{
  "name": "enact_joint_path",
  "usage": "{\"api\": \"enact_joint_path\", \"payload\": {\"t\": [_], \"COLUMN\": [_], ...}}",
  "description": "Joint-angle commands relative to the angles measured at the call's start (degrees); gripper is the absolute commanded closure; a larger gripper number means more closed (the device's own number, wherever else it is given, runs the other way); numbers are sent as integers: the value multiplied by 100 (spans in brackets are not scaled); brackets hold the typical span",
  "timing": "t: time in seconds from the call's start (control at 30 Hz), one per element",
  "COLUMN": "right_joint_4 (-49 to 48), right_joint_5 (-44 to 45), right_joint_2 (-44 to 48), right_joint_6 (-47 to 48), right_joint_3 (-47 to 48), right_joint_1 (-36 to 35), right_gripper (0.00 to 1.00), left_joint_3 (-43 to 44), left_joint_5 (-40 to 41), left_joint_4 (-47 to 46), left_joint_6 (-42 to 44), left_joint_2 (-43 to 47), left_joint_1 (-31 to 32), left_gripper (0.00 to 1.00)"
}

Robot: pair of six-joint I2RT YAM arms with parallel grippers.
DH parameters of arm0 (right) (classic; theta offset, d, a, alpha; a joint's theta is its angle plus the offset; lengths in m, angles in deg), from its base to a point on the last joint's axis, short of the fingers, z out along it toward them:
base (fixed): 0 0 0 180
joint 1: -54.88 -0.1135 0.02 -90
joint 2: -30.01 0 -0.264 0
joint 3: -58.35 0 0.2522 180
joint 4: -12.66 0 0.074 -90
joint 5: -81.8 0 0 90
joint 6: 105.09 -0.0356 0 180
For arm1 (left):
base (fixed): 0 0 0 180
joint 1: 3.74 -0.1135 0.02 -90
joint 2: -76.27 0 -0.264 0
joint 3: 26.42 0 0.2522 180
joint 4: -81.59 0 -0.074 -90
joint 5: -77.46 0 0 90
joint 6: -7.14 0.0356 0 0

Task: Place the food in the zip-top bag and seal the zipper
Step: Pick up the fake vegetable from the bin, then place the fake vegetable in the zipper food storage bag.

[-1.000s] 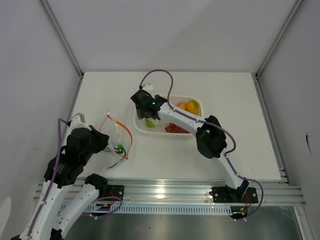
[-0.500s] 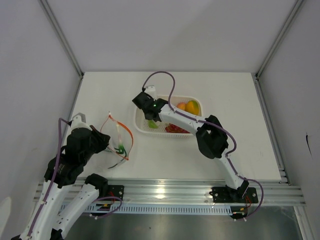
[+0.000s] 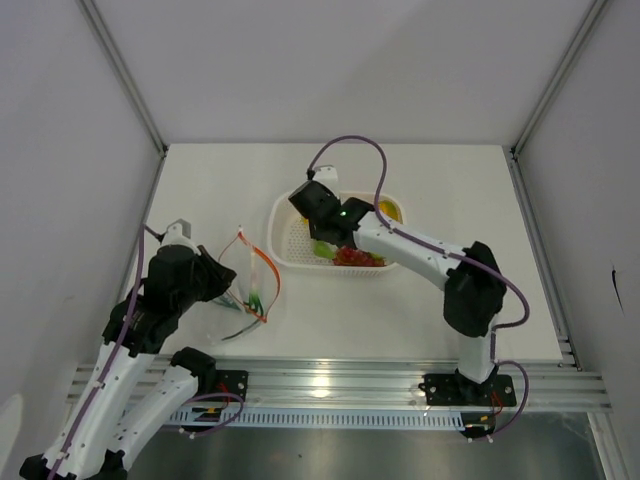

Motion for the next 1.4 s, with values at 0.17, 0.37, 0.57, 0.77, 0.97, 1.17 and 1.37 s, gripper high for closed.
{"api": "enact_joint_path", "payload": {"t": [0.17, 0.37, 0.57, 0.77, 0.97, 1.17, 1.37], "right_joint_4": [-25, 2, -51, 45, 54, -7, -78], "right_joint_5": [-159, -176, -274, -1, -27, -71, -247], "right_joint_2": [1682, 1946, 1718, 1559, 1445, 1261, 1006], "right_joint_6": [-324, -447, -456, -342, -368, -368, -456], "right_joint_3": [156, 297, 349, 560, 578, 569, 578], "right_joint_1": [-580, -1063, -1441, -1758, -1890, -1934, -1934], "right_gripper": [100, 100, 100, 100, 100, 100, 100], "left_joint_3": [33, -2, 42, 60, 68, 147, 297], "left_joint_5": [-448, -562, -624, -624, -791, -905, -1177], "left_joint_4": [-576, -629, -673, -682, -691, -682, -708], "left_joint_6": [18, -17, -35, -44, -61, -61, -61], "left_joint_2": [-311, -381, -451, -478, -496, -443, -417], "left_joint_1": [-49, -49, -49, -49, -49, -49, -49], "left_gripper": [99, 100, 99, 99, 99, 99, 99]}}
